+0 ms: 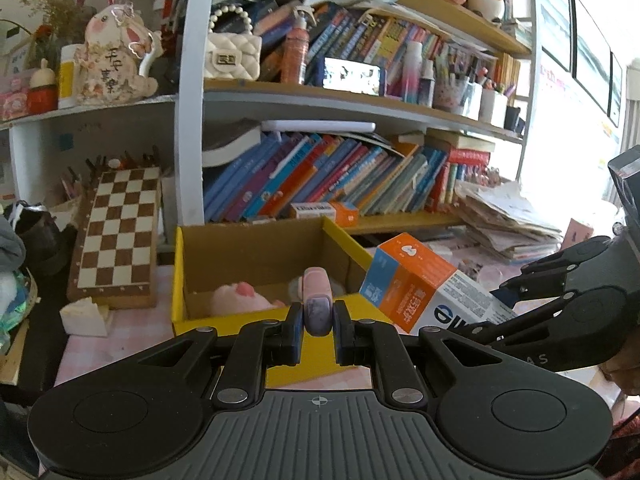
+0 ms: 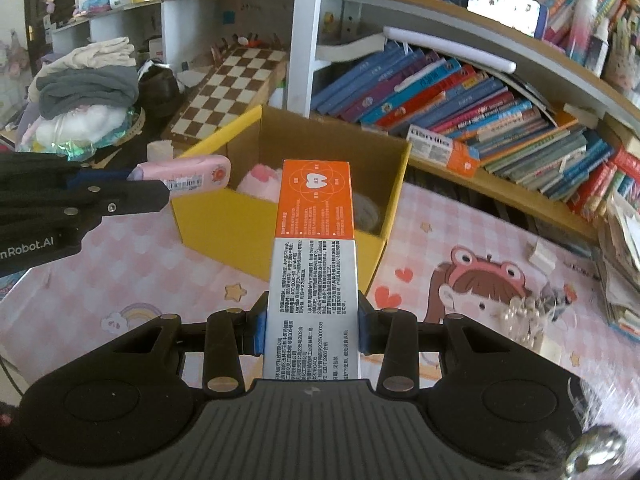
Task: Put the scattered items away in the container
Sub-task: 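Carry the pink tube and usmile box with both tools over the yellow box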
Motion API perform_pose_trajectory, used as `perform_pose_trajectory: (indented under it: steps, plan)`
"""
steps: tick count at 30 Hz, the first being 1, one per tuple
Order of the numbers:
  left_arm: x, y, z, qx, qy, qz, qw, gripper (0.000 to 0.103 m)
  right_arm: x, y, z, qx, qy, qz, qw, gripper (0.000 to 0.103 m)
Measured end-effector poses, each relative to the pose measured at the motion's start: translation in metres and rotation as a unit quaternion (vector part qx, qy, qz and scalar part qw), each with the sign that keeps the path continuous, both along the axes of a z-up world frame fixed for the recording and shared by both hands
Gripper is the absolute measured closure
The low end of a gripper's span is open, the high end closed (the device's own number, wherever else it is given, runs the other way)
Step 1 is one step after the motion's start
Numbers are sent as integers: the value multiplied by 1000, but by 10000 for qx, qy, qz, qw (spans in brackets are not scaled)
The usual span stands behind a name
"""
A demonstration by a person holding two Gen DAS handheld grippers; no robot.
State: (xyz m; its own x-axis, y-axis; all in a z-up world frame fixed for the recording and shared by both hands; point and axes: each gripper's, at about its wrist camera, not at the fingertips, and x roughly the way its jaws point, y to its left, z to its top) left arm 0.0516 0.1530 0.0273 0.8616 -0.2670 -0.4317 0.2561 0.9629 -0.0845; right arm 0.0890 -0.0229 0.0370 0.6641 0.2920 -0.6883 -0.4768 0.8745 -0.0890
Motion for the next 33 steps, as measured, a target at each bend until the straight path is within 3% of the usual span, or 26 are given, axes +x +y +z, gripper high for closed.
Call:
perform_pose_trajectory:
  steps: [21, 33]
  plan:
    - [60, 14, 10, 132, -194, 157, 9996, 90, 70, 21, 33, 133, -414, 80, 9990, 66]
    - [98, 17, 0, 177, -26, 156, 9997, 90, 114, 31, 24, 123, -290, 8, 9995, 66]
